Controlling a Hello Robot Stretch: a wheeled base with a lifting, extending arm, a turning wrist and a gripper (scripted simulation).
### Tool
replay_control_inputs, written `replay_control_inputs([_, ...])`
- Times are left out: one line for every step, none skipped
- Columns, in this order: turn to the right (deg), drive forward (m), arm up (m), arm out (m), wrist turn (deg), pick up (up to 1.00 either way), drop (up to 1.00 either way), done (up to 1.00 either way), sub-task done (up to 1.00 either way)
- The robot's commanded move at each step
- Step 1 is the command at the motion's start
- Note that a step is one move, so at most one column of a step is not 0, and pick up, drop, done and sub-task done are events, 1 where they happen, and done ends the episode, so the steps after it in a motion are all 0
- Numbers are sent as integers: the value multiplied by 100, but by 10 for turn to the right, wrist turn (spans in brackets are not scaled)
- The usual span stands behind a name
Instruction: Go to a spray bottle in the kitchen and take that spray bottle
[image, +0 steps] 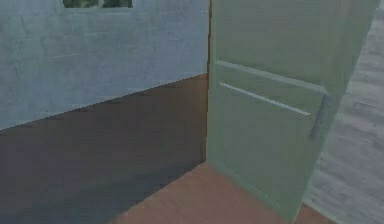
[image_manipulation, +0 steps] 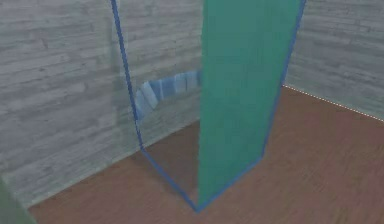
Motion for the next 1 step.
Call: replay_control_inputs([-90,0,0,0,0,0,0,0,0])
